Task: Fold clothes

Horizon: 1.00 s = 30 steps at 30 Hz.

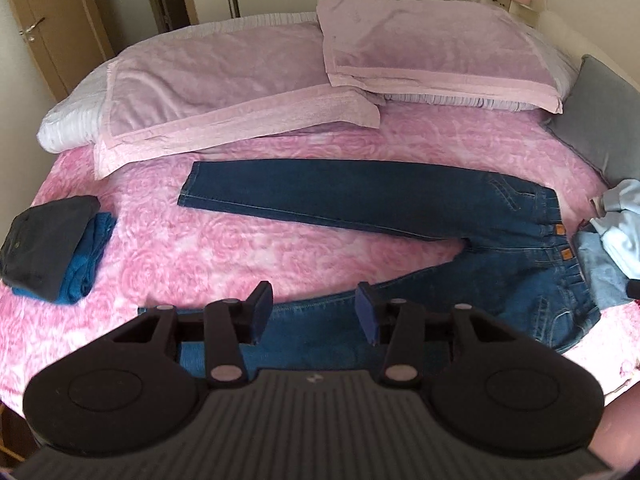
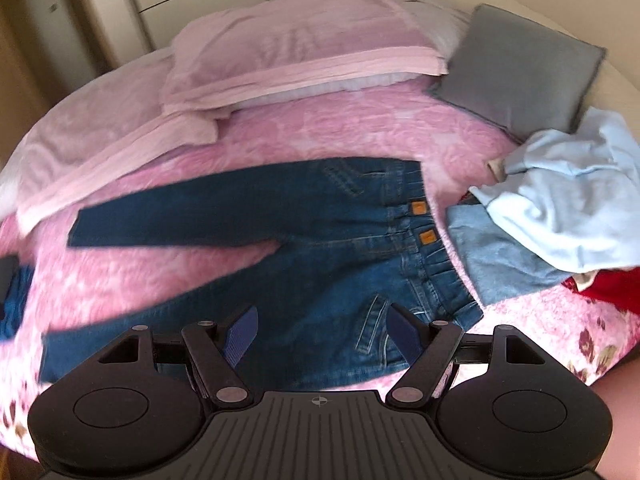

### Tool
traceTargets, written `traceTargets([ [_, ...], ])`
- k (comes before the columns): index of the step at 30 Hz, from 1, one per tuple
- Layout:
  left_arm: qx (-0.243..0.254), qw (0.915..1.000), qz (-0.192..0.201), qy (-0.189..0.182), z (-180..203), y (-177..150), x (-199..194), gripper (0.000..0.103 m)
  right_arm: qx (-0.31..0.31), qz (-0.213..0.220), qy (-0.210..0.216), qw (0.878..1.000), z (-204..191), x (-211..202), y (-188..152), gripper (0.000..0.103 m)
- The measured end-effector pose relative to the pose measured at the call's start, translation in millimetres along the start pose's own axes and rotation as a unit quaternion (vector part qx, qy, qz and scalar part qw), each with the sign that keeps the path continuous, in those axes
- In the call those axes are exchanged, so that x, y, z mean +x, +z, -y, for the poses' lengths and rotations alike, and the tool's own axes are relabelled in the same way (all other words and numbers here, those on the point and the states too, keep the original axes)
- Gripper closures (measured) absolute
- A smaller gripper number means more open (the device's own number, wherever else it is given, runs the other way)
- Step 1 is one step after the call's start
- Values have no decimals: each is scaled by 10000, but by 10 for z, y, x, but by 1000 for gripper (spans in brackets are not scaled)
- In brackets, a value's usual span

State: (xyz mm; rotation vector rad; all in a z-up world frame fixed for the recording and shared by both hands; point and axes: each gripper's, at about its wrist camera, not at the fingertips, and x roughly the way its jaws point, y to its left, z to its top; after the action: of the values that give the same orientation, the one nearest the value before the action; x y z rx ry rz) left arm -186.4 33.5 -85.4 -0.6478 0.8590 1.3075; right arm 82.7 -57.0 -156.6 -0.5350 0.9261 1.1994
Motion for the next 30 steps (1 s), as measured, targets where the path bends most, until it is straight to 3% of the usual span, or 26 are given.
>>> traceTargets([
  [11, 350, 9987, -240, -296, -207, 219, 595, 62, 561, -158, -508, 9970, 224, 217, -147, 29],
  [19, 450, 9979, -286, -365, -210, 351, 957, 62, 920, 84, -278, 9953, 681, 293, 40, 29],
  [23, 463, 9975, -388, -371, -85, 380, 1226, 62, 590, 19, -207, 9980, 705, 557, 180, 29],
  [30, 440, 9969, -505, -414, 169, 418, 1783, 62, 401, -232, 7, 9989, 771, 1361, 466, 29],
])
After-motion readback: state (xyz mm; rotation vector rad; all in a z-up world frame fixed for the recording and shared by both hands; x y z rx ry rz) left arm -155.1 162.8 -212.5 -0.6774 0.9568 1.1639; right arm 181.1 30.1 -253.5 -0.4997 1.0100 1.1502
